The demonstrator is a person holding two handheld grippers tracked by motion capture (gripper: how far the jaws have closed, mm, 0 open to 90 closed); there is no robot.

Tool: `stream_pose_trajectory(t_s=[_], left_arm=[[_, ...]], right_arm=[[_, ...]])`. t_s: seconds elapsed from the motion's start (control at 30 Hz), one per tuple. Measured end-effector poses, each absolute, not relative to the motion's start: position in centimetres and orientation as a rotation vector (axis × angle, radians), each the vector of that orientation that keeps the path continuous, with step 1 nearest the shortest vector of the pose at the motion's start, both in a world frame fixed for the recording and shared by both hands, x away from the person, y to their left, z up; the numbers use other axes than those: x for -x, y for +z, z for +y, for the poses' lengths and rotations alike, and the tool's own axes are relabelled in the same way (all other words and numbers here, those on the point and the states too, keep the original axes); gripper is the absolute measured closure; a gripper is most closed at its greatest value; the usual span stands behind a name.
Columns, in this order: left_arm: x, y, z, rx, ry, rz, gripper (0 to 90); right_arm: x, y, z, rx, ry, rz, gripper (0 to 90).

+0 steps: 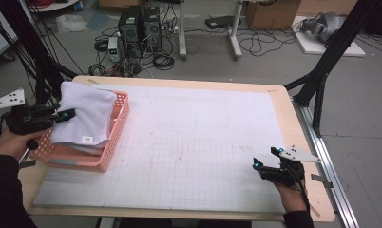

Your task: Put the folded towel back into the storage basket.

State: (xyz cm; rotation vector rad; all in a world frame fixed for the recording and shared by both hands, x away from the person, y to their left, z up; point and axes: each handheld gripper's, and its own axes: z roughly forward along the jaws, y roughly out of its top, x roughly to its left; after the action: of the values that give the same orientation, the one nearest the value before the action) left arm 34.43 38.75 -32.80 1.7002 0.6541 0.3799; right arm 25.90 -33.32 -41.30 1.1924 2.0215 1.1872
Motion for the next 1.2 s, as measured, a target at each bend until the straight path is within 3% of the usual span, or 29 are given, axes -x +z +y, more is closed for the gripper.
stream_pose_trajectory(t_s=[0.53, 1.2], left_arm=[[-34.1, -32.6, 39.8, -1.726, 0.358, 0.631, 71.7], [-36.2, -35.1, 38.0, -1.772, 0.305, 0.679, 71.6]], right_arm=[[-25.9, -41.4, -33.3, -1.187, 1.174, 2.024, 18.0], [-25.9, -41.5, -33.3, -1.184, 1.169, 2.032, 18.0]])
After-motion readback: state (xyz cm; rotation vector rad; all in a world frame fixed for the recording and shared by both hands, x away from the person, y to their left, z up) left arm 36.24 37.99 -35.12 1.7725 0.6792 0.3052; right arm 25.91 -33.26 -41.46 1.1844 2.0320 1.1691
